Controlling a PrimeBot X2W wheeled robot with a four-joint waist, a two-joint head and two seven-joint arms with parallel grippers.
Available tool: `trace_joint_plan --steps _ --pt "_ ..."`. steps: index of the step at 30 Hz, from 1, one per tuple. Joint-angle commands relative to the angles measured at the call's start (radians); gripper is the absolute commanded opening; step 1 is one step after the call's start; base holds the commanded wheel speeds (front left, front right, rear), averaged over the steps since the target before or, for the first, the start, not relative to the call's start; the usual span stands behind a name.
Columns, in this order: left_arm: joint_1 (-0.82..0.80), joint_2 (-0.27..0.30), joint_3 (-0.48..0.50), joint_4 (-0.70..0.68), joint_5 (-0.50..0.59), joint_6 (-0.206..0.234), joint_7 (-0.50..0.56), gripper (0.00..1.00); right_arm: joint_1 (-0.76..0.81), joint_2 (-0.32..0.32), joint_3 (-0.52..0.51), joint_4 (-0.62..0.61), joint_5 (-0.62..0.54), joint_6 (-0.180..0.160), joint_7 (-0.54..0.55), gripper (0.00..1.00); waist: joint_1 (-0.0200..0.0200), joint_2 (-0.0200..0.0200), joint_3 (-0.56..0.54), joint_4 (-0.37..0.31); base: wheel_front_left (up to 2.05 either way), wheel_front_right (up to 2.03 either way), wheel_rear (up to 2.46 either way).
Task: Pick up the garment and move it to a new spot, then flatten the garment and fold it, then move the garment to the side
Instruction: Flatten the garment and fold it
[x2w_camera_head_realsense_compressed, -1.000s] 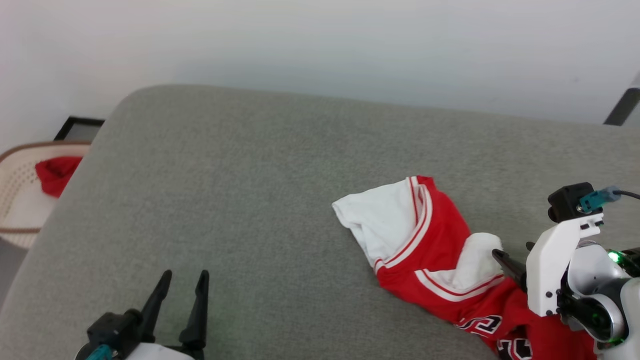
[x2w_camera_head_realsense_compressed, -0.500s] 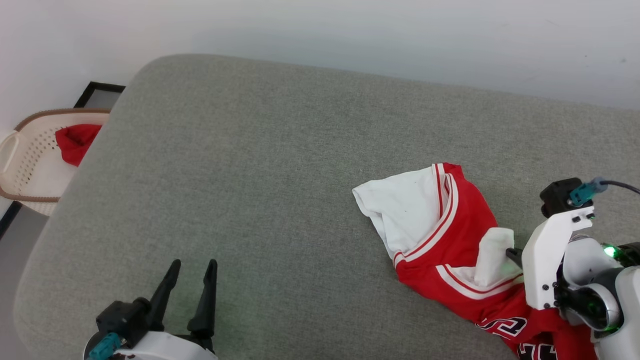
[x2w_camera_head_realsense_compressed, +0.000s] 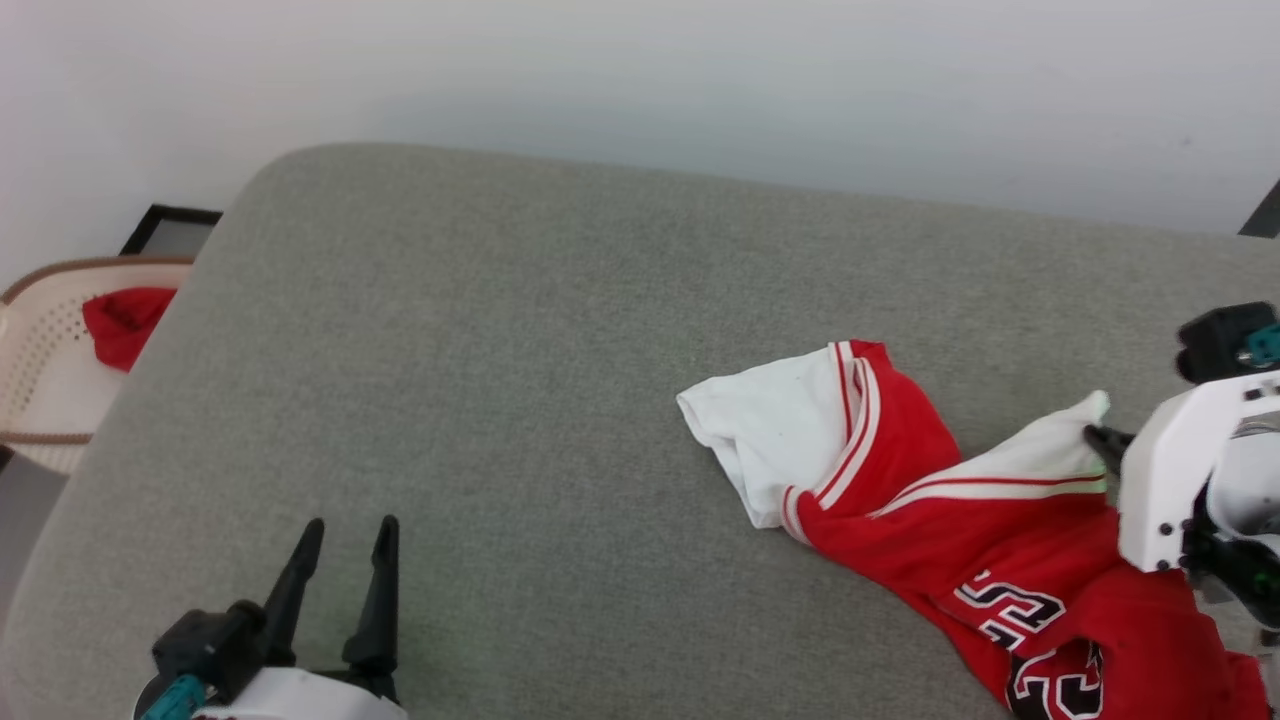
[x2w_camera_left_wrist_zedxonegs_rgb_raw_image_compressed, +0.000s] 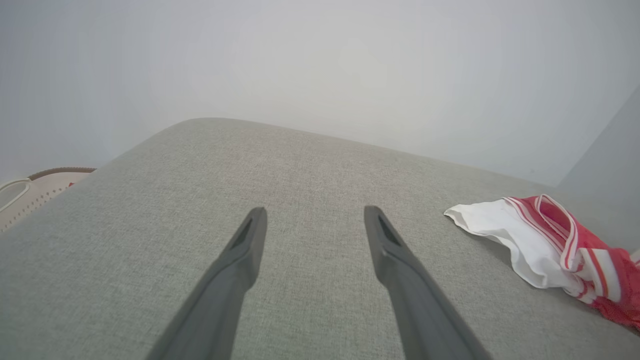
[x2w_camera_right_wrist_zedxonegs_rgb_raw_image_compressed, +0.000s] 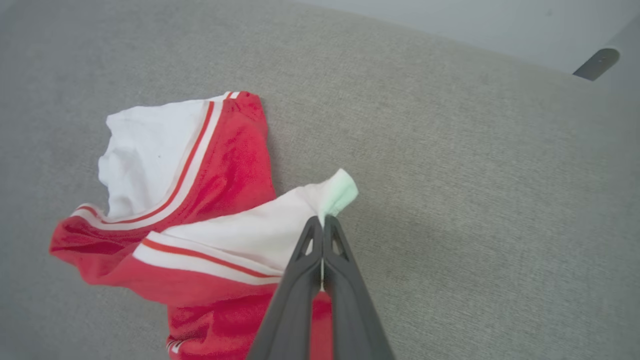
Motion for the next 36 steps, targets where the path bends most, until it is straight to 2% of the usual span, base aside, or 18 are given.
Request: trace_joint_plan --steps 1,12,21,31,35,36 --pt "0.011 -0.001 0.006 -0.003 0.007 -0.003 -0.003 1.00 -0.004 -0.003 -0.010 0.003 -0.008 0.000 -0.010 0.00 0.0000 0.0000 -0.016 -0.015 0.00 0.00 0.00" --pt "0.049 -0.014 0.055 -0.028 0.035 -0.011 -0.003 1.00 0.017 -0.046 -0.126 0.107 -0.029 0.000 -0.121 0.00 0.0000 0.0000 -0.065 -0.064 0.00 0.00 0.00" --pt "0.046 -0.021 0.058 -0.036 0.045 -0.015 -0.003 1.00 0.025 -0.089 -0.229 0.260 -0.057 0.000 -0.211 0.00 0.0000 0.0000 -0.053 -0.081 0.00 0.00 0.00" --pt "0.028 -0.016 0.045 -0.026 0.042 -0.017 -0.003 1.00 0.045 -0.099 -0.313 0.450 -0.129 0.000 -0.283 0.00 0.0000 0.0000 -0.029 -0.078 0.00 0.00 0.00" --pt "0.023 -0.013 0.041 -0.020 0.040 -0.017 -0.004 1.00 0.033 -0.094 -0.314 0.508 -0.124 0.000 -0.298 0.00 0.0000 0.0000 -0.023 -0.080 0.00 0.00 0.00" --pt "0.022 -0.013 0.040 -0.019 0.040 -0.017 -0.004 1.00 0.031 -0.093 -0.310 0.518 -0.127 0.000 -0.301 0.17 0.0000 0.0000 -0.023 -0.082 0.00 0.00 0.00"
